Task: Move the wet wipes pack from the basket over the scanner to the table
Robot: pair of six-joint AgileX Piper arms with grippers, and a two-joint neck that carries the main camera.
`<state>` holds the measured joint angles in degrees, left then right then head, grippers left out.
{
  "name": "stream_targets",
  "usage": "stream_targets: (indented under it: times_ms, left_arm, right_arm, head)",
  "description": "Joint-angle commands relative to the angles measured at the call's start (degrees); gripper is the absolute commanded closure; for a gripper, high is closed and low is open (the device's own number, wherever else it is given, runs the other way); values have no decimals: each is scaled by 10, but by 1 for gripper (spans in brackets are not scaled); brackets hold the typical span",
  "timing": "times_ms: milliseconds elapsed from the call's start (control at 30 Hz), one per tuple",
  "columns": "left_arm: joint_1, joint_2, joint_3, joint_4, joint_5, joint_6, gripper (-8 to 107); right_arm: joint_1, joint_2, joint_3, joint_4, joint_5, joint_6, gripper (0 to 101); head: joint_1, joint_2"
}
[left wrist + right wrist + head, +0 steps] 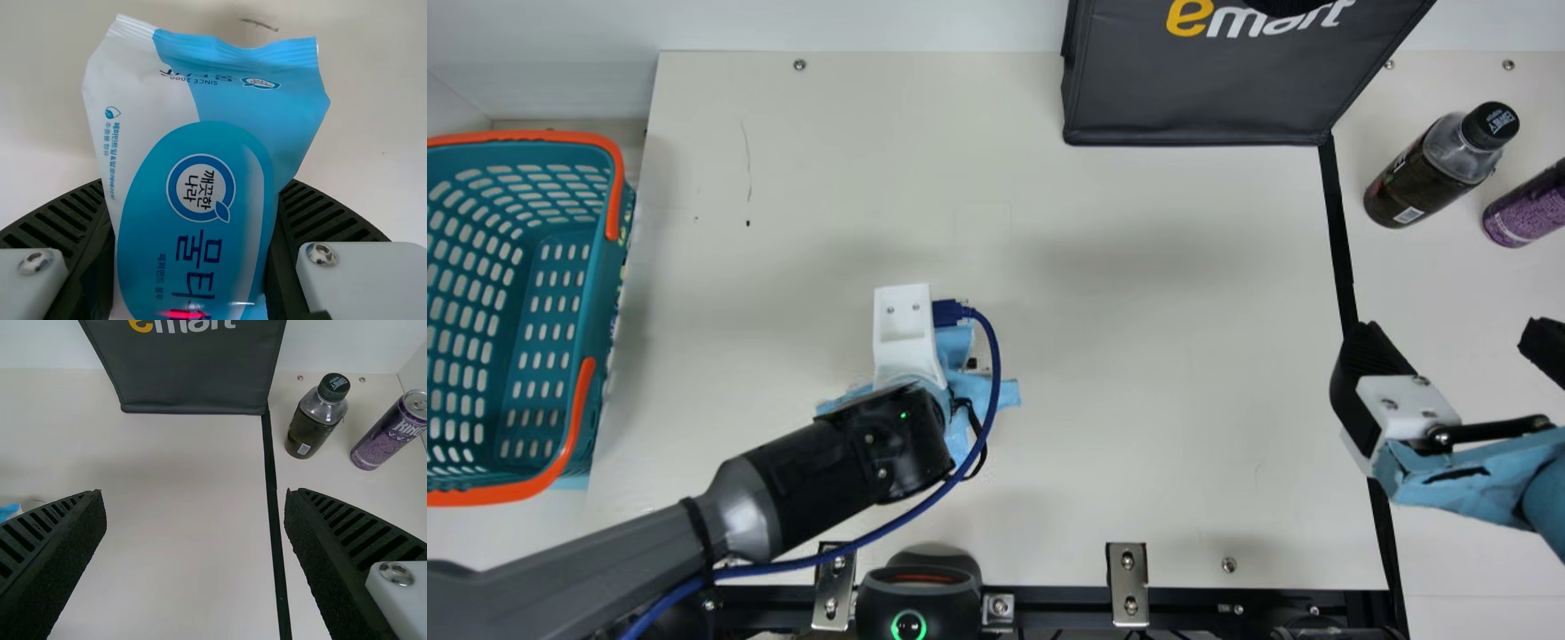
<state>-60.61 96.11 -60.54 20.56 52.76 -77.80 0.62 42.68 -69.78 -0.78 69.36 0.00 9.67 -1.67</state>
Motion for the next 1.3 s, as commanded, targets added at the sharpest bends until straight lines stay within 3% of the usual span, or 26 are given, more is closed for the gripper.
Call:
stream_targets:
  times_ms: [0, 867, 1267]
  left_arm:
    - [-2, 0, 0, 12, 4, -12, 107]
    - [-21, 48, 8, 169, 30, -157, 107]
    - [-16, 42, 15, 175, 5, -170, 107]
  right_arm:
    - [0, 0, 0, 0, 0, 0, 6]
    - [0, 0, 0, 0, 0, 0, 6]
    - [0, 0, 0, 0, 1, 0, 6]
  head:
    - [-17, 1]
    - [-17, 1]
    - [-17, 1]
